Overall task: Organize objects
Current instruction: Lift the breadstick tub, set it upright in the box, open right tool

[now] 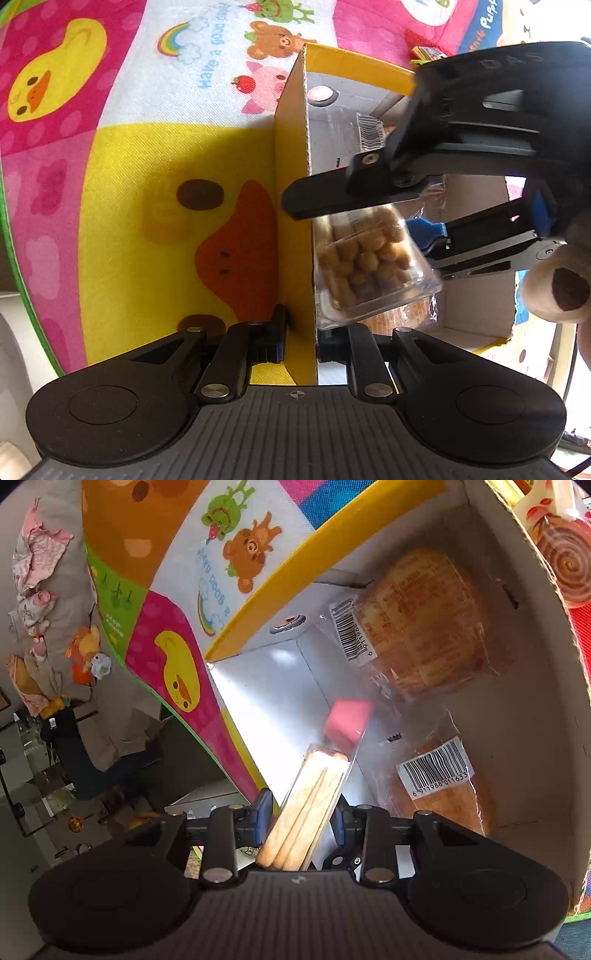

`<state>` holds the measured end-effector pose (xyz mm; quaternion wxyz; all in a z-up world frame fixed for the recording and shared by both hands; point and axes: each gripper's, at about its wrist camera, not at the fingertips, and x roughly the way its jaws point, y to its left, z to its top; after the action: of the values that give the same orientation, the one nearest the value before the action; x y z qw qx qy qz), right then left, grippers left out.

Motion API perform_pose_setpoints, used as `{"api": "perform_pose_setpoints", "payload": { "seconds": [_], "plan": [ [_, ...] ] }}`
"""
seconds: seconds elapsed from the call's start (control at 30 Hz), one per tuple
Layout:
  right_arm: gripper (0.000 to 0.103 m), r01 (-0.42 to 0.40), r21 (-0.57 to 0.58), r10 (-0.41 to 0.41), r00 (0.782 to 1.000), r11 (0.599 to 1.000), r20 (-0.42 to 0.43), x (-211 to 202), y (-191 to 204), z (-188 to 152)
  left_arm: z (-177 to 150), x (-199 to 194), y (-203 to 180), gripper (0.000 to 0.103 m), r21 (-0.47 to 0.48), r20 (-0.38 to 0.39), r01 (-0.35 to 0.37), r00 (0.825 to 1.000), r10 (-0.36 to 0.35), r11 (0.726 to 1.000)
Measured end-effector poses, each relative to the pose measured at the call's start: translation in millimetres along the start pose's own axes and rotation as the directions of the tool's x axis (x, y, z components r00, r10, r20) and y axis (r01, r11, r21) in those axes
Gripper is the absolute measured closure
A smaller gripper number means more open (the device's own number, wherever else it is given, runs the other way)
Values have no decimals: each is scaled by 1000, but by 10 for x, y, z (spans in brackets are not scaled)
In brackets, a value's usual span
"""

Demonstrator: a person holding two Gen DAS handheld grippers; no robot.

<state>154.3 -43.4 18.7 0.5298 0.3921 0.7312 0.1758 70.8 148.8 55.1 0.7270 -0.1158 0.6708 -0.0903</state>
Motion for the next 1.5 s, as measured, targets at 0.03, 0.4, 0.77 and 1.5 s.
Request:
{"api": "perform_pose_setpoints", "payload": {
  "seconds": [0.03, 0.4, 0.77, 1.5],
  "plan": [
    [72, -17, 11, 17, 1000, 1000, 5, -29, -10, -7, -7, -2, 2, 87, 2, 0, 0, 1000, 0, 1000],
    [63, 101, -311, -58, 988, 945, 144, -509, 281, -177, 20, -28, -36, 86, 23, -3, -7, 1000, 7, 1000],
    [45, 335, -391, -181, 907, 857, 381, -1497, -6, -750, 142, 74, -197, 88, 82, -47, -63, 997, 67, 995],
    [40, 606, -610, -473, 791, 511, 389, -613, 374, -595, 34, 102, -327, 88, 82, -64, -57, 996, 63, 995]
  ]
}}
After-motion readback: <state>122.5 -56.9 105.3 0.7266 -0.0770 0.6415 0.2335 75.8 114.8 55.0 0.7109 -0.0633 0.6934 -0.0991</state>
